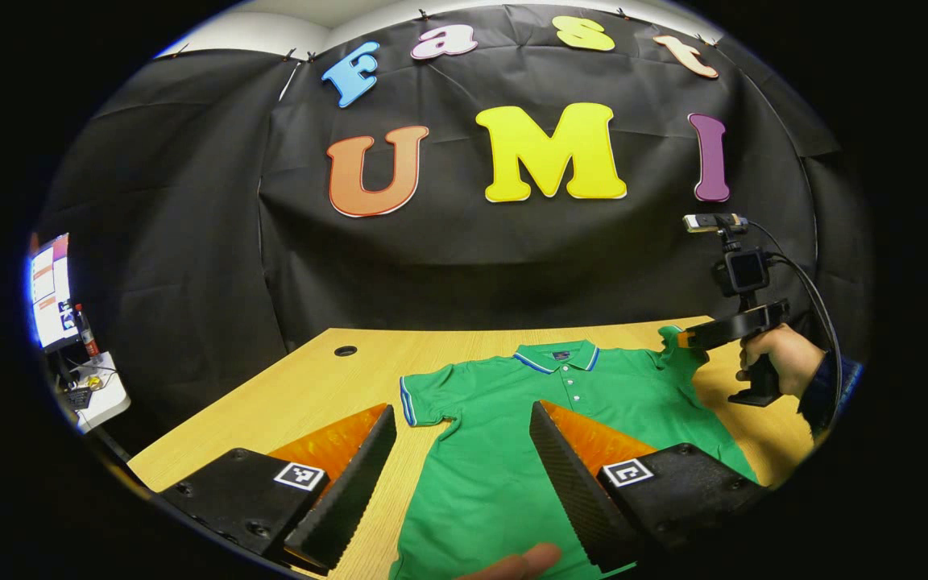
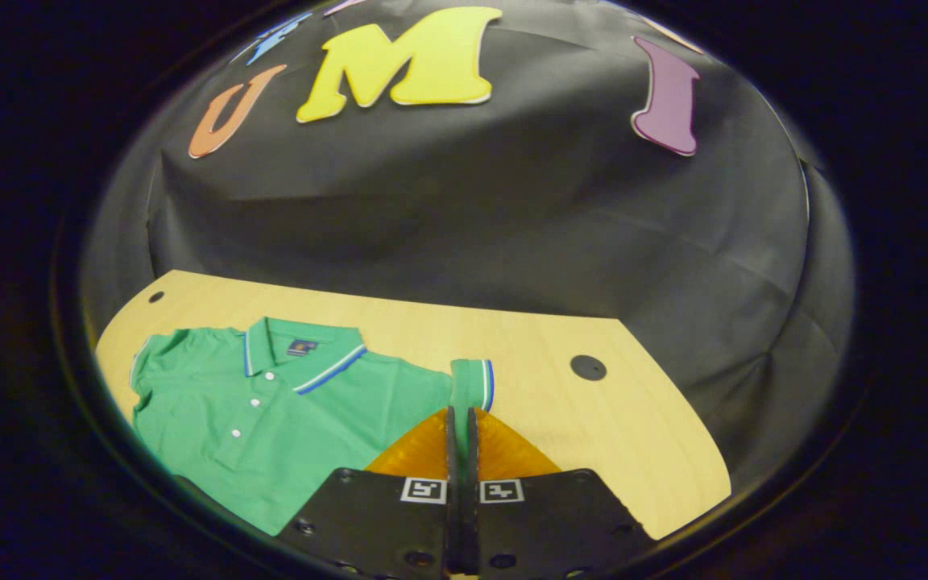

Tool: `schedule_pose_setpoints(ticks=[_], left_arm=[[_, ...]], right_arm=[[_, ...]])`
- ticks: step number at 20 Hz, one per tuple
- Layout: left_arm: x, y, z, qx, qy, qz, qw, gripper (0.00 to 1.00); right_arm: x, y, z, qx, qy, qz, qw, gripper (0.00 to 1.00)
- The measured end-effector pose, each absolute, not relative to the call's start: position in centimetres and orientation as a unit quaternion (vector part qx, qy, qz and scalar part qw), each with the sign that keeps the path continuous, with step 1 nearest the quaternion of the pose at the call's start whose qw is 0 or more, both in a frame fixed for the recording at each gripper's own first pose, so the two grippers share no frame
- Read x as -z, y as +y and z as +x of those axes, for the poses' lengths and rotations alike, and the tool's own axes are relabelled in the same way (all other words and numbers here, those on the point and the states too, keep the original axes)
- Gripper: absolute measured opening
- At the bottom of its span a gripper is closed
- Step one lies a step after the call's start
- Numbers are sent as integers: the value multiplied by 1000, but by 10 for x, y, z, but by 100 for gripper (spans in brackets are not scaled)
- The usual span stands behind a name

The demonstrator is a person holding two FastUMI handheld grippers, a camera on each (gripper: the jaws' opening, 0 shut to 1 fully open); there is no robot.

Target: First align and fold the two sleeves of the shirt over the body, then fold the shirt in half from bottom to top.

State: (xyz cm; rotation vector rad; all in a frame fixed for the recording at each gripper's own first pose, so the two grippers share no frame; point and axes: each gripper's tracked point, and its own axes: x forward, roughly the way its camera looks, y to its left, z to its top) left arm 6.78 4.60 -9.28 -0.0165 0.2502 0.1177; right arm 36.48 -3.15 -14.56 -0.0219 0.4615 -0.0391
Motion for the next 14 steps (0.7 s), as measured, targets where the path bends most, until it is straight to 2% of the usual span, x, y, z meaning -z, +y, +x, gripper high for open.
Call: schedule_pose_setpoints(ticks=[2, 4, 7, 9, 10, 11, 14], left_arm=[[90, 50, 67, -62, 120, -9, 991, 100], [88, 59, 64, -76, 118, -16, 990, 100], [78, 77, 61, -99, 101, -9, 990, 100], [75, 92, 60, -118, 96, -7, 988, 100], [77, 95, 60, -125, 99, -8, 987, 100], [79, 97, 60, -131, 102, -8, 986, 100], [80, 89, 63, -124, 105, -13, 987, 100]], right_arm=[[140, -1, 366, -5, 223, -3, 975, 0], [129, 26, 365, -31, 209, 5, 977, 8], [111, 48, 356, -57, 193, 38, 979, 61], [97, 48, 344, -54, 189, 60, 979, 96], [88, 51, 334, -64, 185, 70, 978, 98], [78, 54, 324, -76, 173, 79, 979, 94], [51, 42, 282, -84, 133, 57, 986, 96]])
